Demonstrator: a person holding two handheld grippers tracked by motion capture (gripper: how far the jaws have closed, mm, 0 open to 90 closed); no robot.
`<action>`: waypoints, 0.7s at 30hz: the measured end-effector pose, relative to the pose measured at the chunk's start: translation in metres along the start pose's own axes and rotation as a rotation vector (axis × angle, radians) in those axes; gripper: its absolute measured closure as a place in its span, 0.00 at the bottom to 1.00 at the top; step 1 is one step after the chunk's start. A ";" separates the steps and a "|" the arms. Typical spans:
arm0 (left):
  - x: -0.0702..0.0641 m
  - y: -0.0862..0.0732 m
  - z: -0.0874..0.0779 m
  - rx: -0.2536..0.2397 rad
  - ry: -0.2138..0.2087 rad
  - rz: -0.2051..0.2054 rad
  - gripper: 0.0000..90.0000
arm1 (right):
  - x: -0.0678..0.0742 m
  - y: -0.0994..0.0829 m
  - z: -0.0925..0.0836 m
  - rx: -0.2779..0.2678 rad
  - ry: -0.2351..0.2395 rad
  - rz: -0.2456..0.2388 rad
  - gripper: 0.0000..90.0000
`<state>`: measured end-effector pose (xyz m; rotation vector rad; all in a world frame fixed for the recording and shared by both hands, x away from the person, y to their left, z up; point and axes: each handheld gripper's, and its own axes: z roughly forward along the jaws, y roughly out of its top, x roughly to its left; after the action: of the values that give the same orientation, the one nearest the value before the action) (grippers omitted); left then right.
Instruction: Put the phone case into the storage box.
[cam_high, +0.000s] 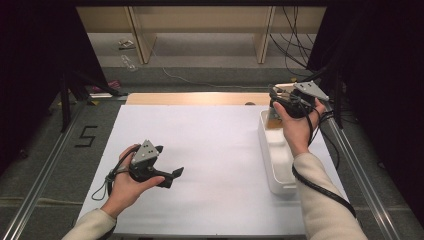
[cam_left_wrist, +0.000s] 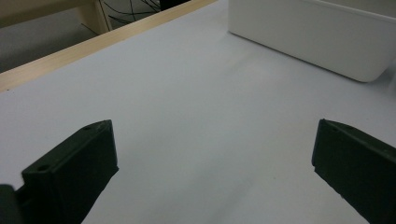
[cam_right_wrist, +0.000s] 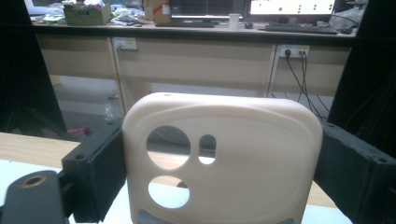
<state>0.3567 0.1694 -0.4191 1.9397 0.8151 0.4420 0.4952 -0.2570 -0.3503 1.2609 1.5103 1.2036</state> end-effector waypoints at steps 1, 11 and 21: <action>0.000 0.000 0.000 0.000 0.000 0.000 0.00 | 0.000 0.000 0.001 0.000 -0.001 0.001 0.13; 0.000 0.000 0.000 -0.001 -0.002 0.000 0.00 | -0.002 0.004 0.009 0.008 -0.006 0.001 0.13; 0.000 0.000 0.000 -0.001 -0.002 0.000 0.00 | -0.004 0.004 0.016 0.022 -0.009 0.007 0.13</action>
<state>0.3566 0.1696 -0.4186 1.9392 0.8131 0.4407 0.5121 -0.2580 -0.3503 1.2852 1.5176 1.1867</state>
